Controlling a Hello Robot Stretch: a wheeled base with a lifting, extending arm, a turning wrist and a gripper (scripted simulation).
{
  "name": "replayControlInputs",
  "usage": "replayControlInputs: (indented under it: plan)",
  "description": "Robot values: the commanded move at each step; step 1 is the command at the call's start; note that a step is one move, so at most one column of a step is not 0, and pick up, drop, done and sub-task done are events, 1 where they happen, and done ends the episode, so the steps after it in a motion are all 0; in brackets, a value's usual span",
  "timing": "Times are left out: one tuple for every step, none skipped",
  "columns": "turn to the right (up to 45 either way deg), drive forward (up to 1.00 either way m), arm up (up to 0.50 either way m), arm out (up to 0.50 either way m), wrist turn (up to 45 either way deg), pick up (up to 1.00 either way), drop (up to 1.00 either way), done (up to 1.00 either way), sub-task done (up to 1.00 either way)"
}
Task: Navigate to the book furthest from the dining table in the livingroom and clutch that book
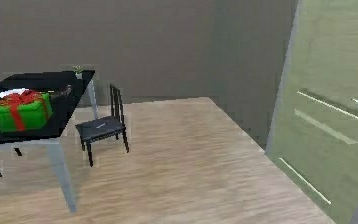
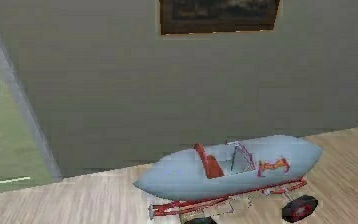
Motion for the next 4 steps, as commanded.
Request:
replayControlInputs:
  plan:
    - [0.0,0.80,0.00,0.00,0.0,0.00,0.00,0.00,0.00]
    - [-45.0,0.00,0.00,0.00,0.0,0.00,0.00,0.00,0.00]
    - [-45.0,0.00,0.00,0.00,0.0,0.00,0.00,0.00,0.00]
    - [-45.0,0.00,0.00,0.00,0.0,0.00,0.00,0.00,0.00]
